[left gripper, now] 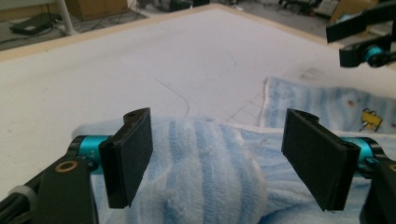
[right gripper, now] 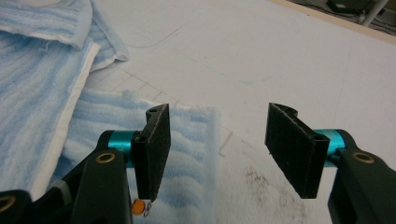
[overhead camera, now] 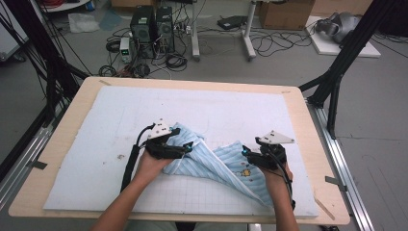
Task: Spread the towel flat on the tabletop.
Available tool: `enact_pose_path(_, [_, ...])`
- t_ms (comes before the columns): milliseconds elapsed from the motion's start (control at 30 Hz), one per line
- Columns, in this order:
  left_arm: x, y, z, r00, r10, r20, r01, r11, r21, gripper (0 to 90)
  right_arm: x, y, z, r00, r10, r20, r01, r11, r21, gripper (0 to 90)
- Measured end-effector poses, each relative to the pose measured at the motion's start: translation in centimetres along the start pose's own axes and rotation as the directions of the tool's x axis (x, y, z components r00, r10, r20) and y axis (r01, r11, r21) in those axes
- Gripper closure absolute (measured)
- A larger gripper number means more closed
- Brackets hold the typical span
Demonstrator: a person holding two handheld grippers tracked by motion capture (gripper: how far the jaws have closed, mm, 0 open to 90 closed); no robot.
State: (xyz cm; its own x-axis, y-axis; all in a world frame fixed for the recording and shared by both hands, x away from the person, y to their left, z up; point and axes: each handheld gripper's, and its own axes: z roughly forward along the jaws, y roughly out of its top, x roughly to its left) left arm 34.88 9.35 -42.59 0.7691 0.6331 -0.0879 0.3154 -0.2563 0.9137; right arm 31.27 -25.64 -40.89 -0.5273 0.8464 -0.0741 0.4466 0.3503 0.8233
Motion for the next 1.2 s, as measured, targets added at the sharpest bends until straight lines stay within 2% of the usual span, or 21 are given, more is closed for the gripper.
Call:
enact_pose_path(133, [0.0, -0.3, 0.7, 0.9999, 0.014, 0.002, -0.014, 0.9979, 0.063, 30.5, -0.1, 1.0, 1.2, 0.9996, 0.004, -0.027, -0.004, 1.0, 0.016, 41.4])
enact_pose_path(233, [0.4, -0.5, 0.7, 0.9996, 0.021, 0.019, -0.023, 0.994, 0.107, 47.2, 0.0, 1.5, 2.2, 0.9987, -0.011, -0.049, 0.013, 0.999, 0.04, 43.6])
enact_pose_path(300, [0.4, -0.6, 0.5, 0.9981, 0.038, 0.048, -0.043, 0.9919, 0.119, 63.1, 0.3, 1.8, 3.0, 0.9971, -0.027, -0.071, 0.033, 0.997, 0.071, 44.2])
enact_pose_path(333, [0.4, -0.5, 0.4, 0.9972, 0.045, 0.06, -0.051, 0.9922, 0.113, 75.7, 0.7, 1.9, 4.1, 0.9931, -0.051, -0.105, 0.062, 0.992, 0.106, 45.1])
enact_pose_path(367, [0.4, -0.4, 0.2, 0.9967, 0.044, 0.068, -0.051, 0.9937, 0.1, 75.7, 0.7, 1.9, 4.1, 0.9931, -0.051, -0.105, 0.062, 0.992, 0.106, 45.1])
enact_pose_path(400, [0.4, -0.3, 0.0, 0.9959, 0.054, 0.072, -0.061, 0.9941, 0.09, 82.6, 1.3, 2.0, 5.3, 0.9856, -0.081, -0.149, 0.101, 0.986, 0.135, 45.5])
enact_pose_path(433, [0.4, -0.2, -0.3, 0.9957, 0.058, 0.073, -0.063, 0.9947, 0.081, 82.6, 1.3, 2.0, 5.3, 0.9856, -0.081, -0.149, 0.101, 0.986, 0.135, 45.5])
enact_pose_path(467, [0.4, -0.1, -0.4, 0.9952, 0.057, 0.08, -0.063, 0.9955, 0.071, 84.5, 1.7, 2.1, 5.9, 0.9796, -0.1, -0.174, 0.126, 0.981, 0.148, 46.1])
enact_pose_path(500, [0.5, -0.1, -0.8, 0.9948, 0.053, 0.087, -0.058, 0.9964, 0.062, 85.6, 2.5, 2.2, 7.0, 0.9642, -0.142, -0.224, 0.181, 0.969, 0.166, 46.3])
enact_pose_path(567, [0.6, -0.1, -1.2, 0.9945, 0.056, 0.089, -0.062, 0.996, 0.065, 86.0, 2.7, 2.1, 7.4, 0.9585, -0.158, -0.237, 0.2, 0.966, 0.165, 47.4])
enact_pose_path(600, [0.8, -0.1, -1.5, 0.9945, 0.053, 0.09, -0.059, 0.9963, 0.063, 86.3, 3.1, 2.1, 7.9, 0.9495, -0.167, -0.266, 0.219, 0.958, 0.183, 54.0])
enact_pose_path(633, [0.9, -0.1, -1.8, 0.9954, 0.048, 0.084, -0.053, 0.9968, 0.059, 86.4, 3.0, 2.2, 8.0, 0.9432, -0.159, -0.292, 0.216, 0.96, 0.176, 65.2])
enact_pose_path(667, [1.1, -0.1, -2.2, 0.9955, 0.047, 0.082, -0.051, 0.9973, 0.053, 86.5, 3.0, 2.3, 8.0, 0.9431, -0.154, -0.295, 0.214, 0.96, 0.183, 71.8])
enact_pose_path(700, [1.4, -0.2, -2.7, 0.9958, 0.044, 0.081, -0.047, 0.9978, 0.047, 86.6, 2.8, 2.4, 7.8, 0.9455, -0.15, -0.289, 0.214, 0.955, 0.205, 85.5])
enact_pose_path(733, [1.6, -0.2, -3.2, 0.9964, 0.039, 0.076, -0.043, 0.9982, 0.042, 86.6, 2.8, 2.4, 7.8, 0.9455, -0.15, -0.289, 0.214, 0.955, 0.205, 85.5])
enact_pose_path(800, [2.1, -0.4, -4.5, 0.9969, 0.028, 0.073, -0.031, 0.9992, 0.028, 86.6, 2.7, 2.4, 7.5, 0.9549, -0.153, -0.254, 0.212, 0.952, 0.223, 86.9])
enact_pose_path(867, [2.7, -0.6, -5.9, 0.9982, 0.022, 0.055, -0.023, 0.9996, 0.018, 86.6, 2.3, 2.3, 7.1, 0.9686, -0.149, -0.199, 0.196, 0.951, 0.241, 87.1])
enact_pose_path(933, [3.4, -1.0, -7.2, 0.9993, 0.01, 0.036, -0.011, 0.9999, 0.011, 86.6, 1.5, 2.1, 6.3, 0.9856, -0.118, -0.121, 0.144, 0.961, 0.234, 87.1])
enact_pose_path(1033, [4.6, -1.8, -8.8, 0.9996, -0.028, -0.006, 0.028, 0.9996, -0.01, 86.6, 0.9, 2.0, 5.5, 0.9921, -0.092, -0.086, 0.11, 0.966, 0.236, 87.2])
enact_pose_path(1067, [5.1, -2.1, -9.2, 0.999, -0.041, -0.015, 0.041, 0.9991, -0.011, 86.7, 0.4, 1.8, 4.8, 0.9953, -0.086, -0.045, 0.095, 0.967, 0.238, 87.2])
enact_pose_path(1200, [6.2, -3.0, -10.0, 0.9959, -0.077, -0.048, 0.077, 0.997, -0.012, 86.9, -0.2, 1.2, 4.0, 0.9975, -0.069, -0.012, 0.07, 0.962, 0.263, 87.2])
